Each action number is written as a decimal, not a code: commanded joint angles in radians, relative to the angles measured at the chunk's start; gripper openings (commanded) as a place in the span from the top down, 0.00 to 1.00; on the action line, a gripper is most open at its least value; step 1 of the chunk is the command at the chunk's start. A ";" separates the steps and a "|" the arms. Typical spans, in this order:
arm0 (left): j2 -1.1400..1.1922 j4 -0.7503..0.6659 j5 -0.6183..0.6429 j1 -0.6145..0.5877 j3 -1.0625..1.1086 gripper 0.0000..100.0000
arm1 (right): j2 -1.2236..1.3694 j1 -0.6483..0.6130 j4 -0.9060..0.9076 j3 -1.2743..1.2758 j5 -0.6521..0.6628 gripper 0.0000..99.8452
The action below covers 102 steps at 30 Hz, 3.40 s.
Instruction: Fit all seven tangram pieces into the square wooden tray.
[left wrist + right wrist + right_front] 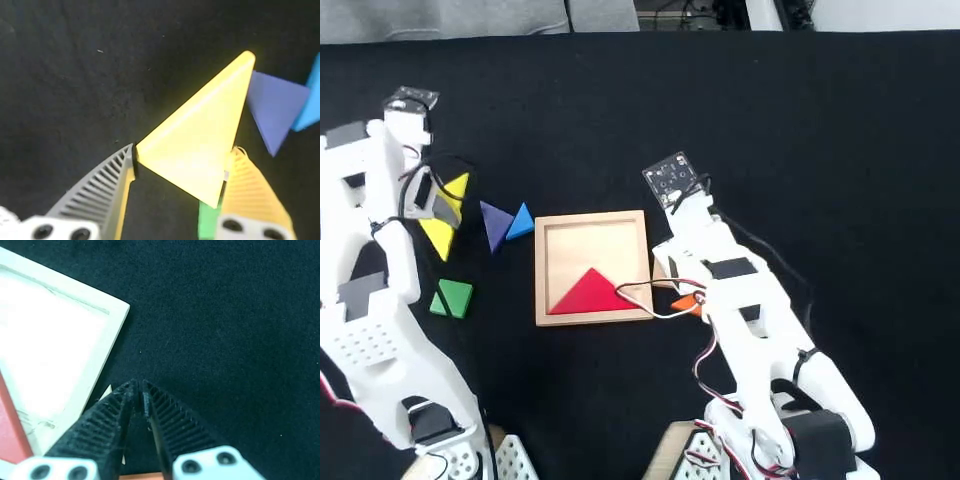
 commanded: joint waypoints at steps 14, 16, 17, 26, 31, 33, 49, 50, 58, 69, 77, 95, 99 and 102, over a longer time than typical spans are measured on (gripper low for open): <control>-0.175 0.318 -0.295 0.404 -0.162 0.86 | -0.002 0.192 -0.072 -0.015 -0.018 0.99; -0.176 0.318 -0.296 0.443 -0.143 0.86 | -0.001 0.213 -0.087 -0.015 -0.018 0.99; -0.175 0.318 -0.296 0.464 -0.137 0.86 | 0.002 0.224 -0.097 -0.015 -0.020 0.99; -0.181 0.310 -0.356 0.618 0.068 0.86 | 0.002 0.269 -0.112 -0.018 -0.020 0.99; -0.181 0.316 -0.606 0.625 0.111 0.86 | -0.002 0.313 -0.112 -0.019 -0.020 0.99; -0.181 0.307 -0.701 0.628 0.107 0.86 | -0.002 0.342 -0.112 -0.021 -0.020 0.99; -0.106 0.115 -1.040 0.759 0.188 0.86 | 0.004 0.368 -0.187 -0.018 -0.021 0.99; -0.098 0.098 -1.039 0.768 0.197 0.86 | 0.004 0.368 -0.187 -0.018 -0.021 0.99; -0.084 0.052 -0.965 0.773 0.202 0.74 | 0.004 0.368 -0.187 -0.016 -0.021 0.99; -0.087 0.006 -0.885 0.753 0.214 0.73 | 0.004 0.368 -0.187 -0.015 -0.021 0.99; -0.092 0.009 -0.807 0.736 0.191 0.65 | 0.004 0.368 -0.187 -0.015 -0.021 0.99; -0.404 0.334 -0.427 0.564 0.220 0.84 | 0.004 0.368 -0.187 -0.016 -0.021 0.99; -0.413 0.262 -0.210 0.608 0.395 0.94 | 0.004 0.368 -0.186 -0.015 -0.021 0.99; -0.423 0.117 -0.146 0.630 0.561 0.97 | 0.004 0.368 -0.183 -0.012 -0.021 0.99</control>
